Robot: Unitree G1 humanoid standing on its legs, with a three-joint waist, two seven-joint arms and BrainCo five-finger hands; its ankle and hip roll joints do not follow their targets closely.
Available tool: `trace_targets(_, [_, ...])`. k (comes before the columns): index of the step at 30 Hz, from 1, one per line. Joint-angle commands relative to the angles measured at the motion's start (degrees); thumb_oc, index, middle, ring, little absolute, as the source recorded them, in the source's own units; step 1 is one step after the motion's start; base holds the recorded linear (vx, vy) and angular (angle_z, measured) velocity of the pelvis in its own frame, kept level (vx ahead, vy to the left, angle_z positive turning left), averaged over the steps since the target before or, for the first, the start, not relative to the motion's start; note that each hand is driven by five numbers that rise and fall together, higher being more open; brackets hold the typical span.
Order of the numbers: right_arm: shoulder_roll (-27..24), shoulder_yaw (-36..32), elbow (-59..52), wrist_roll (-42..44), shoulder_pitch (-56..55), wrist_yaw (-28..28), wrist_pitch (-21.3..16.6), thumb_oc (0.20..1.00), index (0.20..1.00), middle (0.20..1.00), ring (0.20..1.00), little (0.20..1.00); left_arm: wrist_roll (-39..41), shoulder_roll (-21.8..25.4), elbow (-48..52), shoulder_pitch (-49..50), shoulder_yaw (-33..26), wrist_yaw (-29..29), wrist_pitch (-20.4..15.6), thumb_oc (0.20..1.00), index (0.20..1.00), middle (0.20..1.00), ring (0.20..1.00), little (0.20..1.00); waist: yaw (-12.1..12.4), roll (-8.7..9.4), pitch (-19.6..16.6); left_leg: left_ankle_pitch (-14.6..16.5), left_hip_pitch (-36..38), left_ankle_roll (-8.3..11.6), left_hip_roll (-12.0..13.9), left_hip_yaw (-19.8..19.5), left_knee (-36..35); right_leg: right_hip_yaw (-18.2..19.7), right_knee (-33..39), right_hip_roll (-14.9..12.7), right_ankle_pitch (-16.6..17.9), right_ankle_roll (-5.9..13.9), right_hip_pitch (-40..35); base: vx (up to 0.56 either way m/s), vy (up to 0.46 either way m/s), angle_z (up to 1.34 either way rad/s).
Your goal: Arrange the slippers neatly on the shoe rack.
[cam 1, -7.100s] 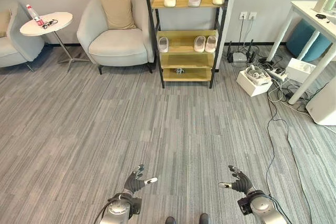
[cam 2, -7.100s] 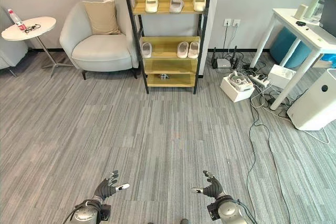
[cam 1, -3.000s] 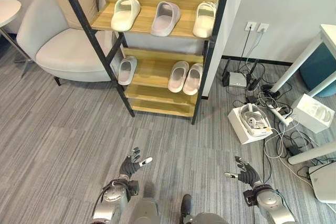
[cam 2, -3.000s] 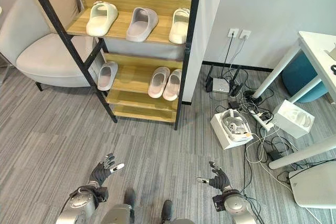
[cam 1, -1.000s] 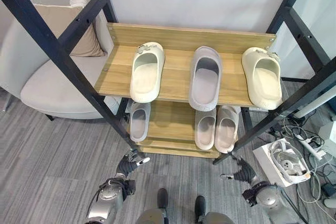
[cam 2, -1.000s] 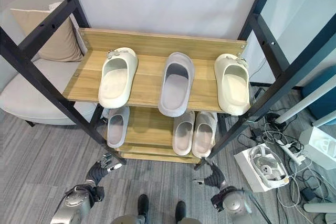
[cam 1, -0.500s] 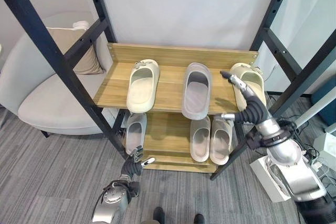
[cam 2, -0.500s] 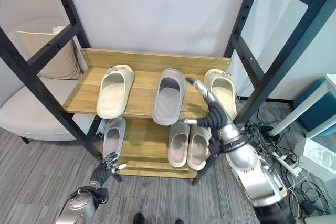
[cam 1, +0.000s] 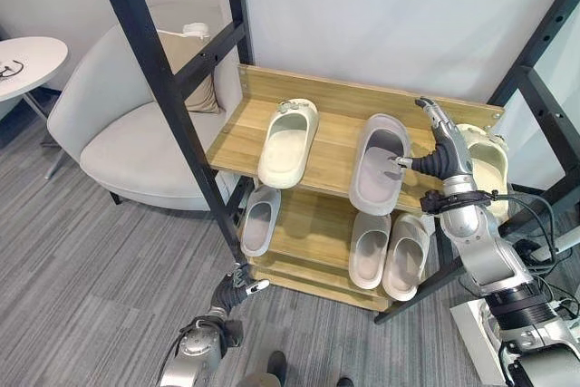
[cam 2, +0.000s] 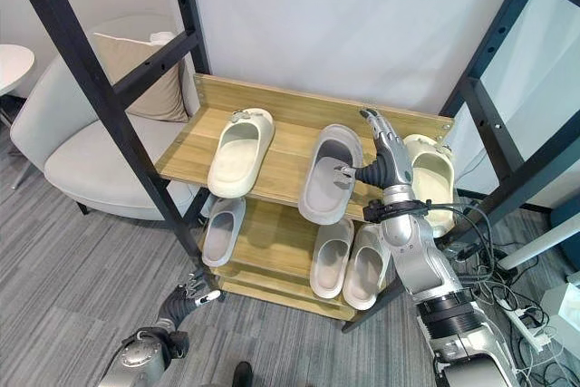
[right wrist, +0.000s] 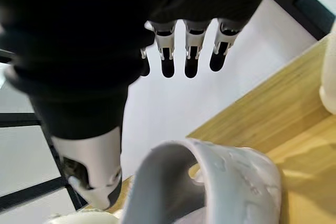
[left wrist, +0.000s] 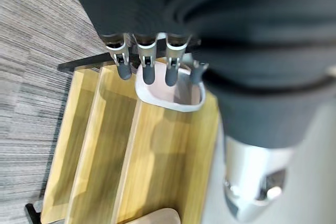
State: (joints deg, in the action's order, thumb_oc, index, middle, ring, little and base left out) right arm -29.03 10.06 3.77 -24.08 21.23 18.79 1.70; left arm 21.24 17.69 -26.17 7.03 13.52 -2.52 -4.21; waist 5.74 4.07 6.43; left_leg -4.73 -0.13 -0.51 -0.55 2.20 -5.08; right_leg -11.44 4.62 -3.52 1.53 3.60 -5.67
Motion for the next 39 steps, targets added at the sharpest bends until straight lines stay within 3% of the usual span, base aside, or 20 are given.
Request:
trace_targets(1, [-1.0,-2.3,-1.2,-3.1,3.2,2.6,-0.1,1.0,1.0,1.0,1.0,1.0,-1.8,2.0,0.6,-2.6,0.1,-0.6,-2.2,1.0,1.0,1.0,1.0,1.0,2.4,1.98,0.8,6.3,2.2,-0.49,1.1,0.4,0.1,-0.2,-2.1,-5.8,0.7,6.0,1.7,0.0,0.0,0.0])
trace_targets(10, [-0.8,-0.5,9.0,-4.0,6.9,5.4,3.3,1.0,1.0,1.0,1.0,1.0,-2.6,2.6,1.5,-1.6,0.1,-1.5,-2.6,1.0,1.0,1.0,1.0,1.0,4.0,2.45,1.7,6.5,1.7,-0.65,0.7,-0.1,0.1,-0.6,-1.8,-6.1,0.9,6.17,2.0,0.0,0.006,0.01])
trace_targets(11, [0.2,0.5,12.7,-2.7,9.6,6.6,4.9,0.561,0.561,0.561,0.561,0.561,-2.2,2.7,1.5,-1.9,0.4,-2.4,-2.6,1.0,1.0,1.0,1.0,1.0,4.4,2.43,1.9,6.5,1.5,-0.65,0.7,-0.2,0.1,-0.6,-1.7,-6.0,0.9,6.09,2.0,0.0,0.0,0.0])
trace_targets(12, [0.3,0.6,13.0,-2.6,9.9,6.7,4.8,0.485,0.485,0.485,0.485,0.485,-2.2,2.7,1.5,-1.9,0.4,-2.4,-2.6,1.0,1.0,1.0,1.0,1.0,4.3,2.42,2.0,6.5,1.5,-0.64,0.7,-0.2,0.1,-0.6,-1.7,-6.0,0.9,6.08,2.0,0.0,0.0,0.0])
trace_targets(13, [0.6,0.7,13.7,-2.2,10.7,6.9,5.5,0.307,0.307,0.307,0.307,0.307,-2.0,2.7,1.5,-2.0,0.4,-2.7,-2.5,1.0,1.0,1.0,1.0,1.0,4.4,2.39,2.0,6.5,1.5,-0.65,0.7,-0.2,0.1,-0.6,-1.6,-6.0,0.9,6.06,2.0,0.01,0.006,0.05])
trace_targets(14, [1.9,0.6,13.8,-0.4,11.5,7.1,6.3,0.2,0.2,0.2,0.2,0.2,-2.0,2.5,1.7,-2.1,0.5,-3.2,-2.2,1.0,1.0,1.0,1.0,1.0,4.3,2.27,2.0,6.7,1.6,-0.65,0.7,-0.1,0.1,-0.5,-1.4,-6.0,0.9,5.97,2.0,0.0,0.0,0.0])
trace_targets(22, [3.4,-1.9,5.3,6.2,7.7,6.3,5.5,0.2,0.2,0.2,0.2,0.2,-2.8,2.0,2.9,-0.7,-0.8,-3.8,-0.5,1.0,1.0,1.0,1.0,1.0,3.0,1.66,1.2,6.9,2.5,-0.35,1.0,0.2,0.1,-0.5,-1.1,-5.8,0.5,5.56,1.4,0.0,0.0,0.0])
trace_targets(24, [4.1,-3.6,-2.3,9.1,4.7,5.6,3.2,0.2,0.2,0.2,0.2,0.2,-3.4,1.6,2.9,-0.7,-1.7,-4.1,0.1,1.0,1.0,1.0,1.0,1.0,2.1,1.44,1.0,7.0,2.9,-0.2,1.1,0.4,0.1,-0.3,-1.0,-5.6,0.4,5.45,1.1,0.01,-0.017,0.01])
trace_targets(26, [6.9,-6.0,-13.1,16.8,0.1,4.5,-4.3,0.2,0.2,0.2,0.2,0.2,-3.5,1.2,3.1,-0.7,-2.7,-4.6,0.0,1.0,1.0,1.0,1.0,1.0,1.1,1.14,1.1,6.8,3.0,0.0,1.4,0.7,0.1,0.0,-1.1,-5.5,0.2,5.37,1.1,0.0,-0.032,-0.01])
trace_targets(28, [12.1,-5.4,-18.5,31.7,-5.0,-1.1,-12.1,0.2,0.2,0.2,0.2,0.2,-2.6,0.9,3.3,-0.1,-3.3,-4.1,-0.4,1.0,1.0,1.0,1.0,1.0,0.5,0.82,1.1,6.6,3.0,0.23,1.7,1.0,0.1,0.0,-1.4,-5.4,0.0,5.22,1.3,-0.01,-0.036,-0.03])
trace_targets(29, [13.4,-4.4,-20.1,36.5,-6.7,-3.6,-13.7,0.2,0.2,0.2,0.2,0.2,-2.1,0.9,3.5,0.2,-3.6,-3.9,-0.4,1.0,1.0,1.0,1.0,1.0,0.3,0.71,1.2,6.5,3.0,0.33,1.7,1.1,0.1,-0.1,-1.5,-5.4,-0.1,5.18,1.3,-0.02,-0.038,-0.04])
trace_targets(31, [14.6,-1.0,-22.5,45.7,-9.2,-9.3,-14.8,0.2,0.2,0.2,0.2,0.2,-1.3,0.8,3.9,1.4,-4.0,-3.2,-0.3,1.0,1.0,1.0,1.0,1.0,0.1,0.51,1.1,6.4,3.1,0.56,1.9,1.3,0.1,-0.1,-1.7,-5.5,-0.2,5.14,1.4,-0.01,-0.023,-0.06])
trace_targets(32, [14.6,-0.9,-22.6,45.8,-9.3,-9.4,-14.8,0.2,0.2,0.2,0.2,0.2,-1.3,0.8,3.9,1.5,-4.0,-3.2,-0.3,1.0,1.0,1.0,1.0,1.0,0.0,0.49,1.1,6.4,3.1,0.57,1.9,1.3,0.1,-0.2,-1.7,-5.5,-0.3,5.14,1.4,0.0,-0.015,-0.06])
trace_targets(34, [14.9,4.4,-25.1,55.5,-9.9,-16.3,-15.2,0.2,0.2,0.2,0.2,0.2,-0.4,0.7,4.5,2.3,-4.3,-2.7,-0.7,1.0,1.0,1.0,1.0,1.0,0.0,0.03,1.2,6.3,3.2,0.9,2.0,1.6,0.1,-0.2,-1.8,-5.5,-0.3,5.05,1.4,0.0,0.0,0.0])
trace_targets(37, [15.3,10.2,-26.5,61.7,-9.9,-22.4,-14.3,0.2,0.2,0.2,0.2,0.2,0.2,0.5,4.4,1.8,-4.3,-2.6,-1.6,1.0,1.0,1.0,1.0,1.0,0.1,-0.37,1.6,6.0,3.0,1.23,2.2,1.6,0.1,-0.4,-2.2,-5.5,-0.5,4.99,1.7,0.0,-0.007,-0.01])
trace_targets(39, [15.3,10.2,-26.5,61.7,-9.9,-22.4,-14.3,0.2,0.2,0.2,0.2,0.2,0.2,0.5,4.4,1.8,-4.3,-2.6,-1.6,1.0,1.0,1.0,1.0,1.0,0.1,-0.37,1.6,6.0,3.0,1.23,2.2,1.6,0.1,-0.4,-2.2,-5.5,-0.5,4.99,1.7,-0.05,-0.008,0.03])
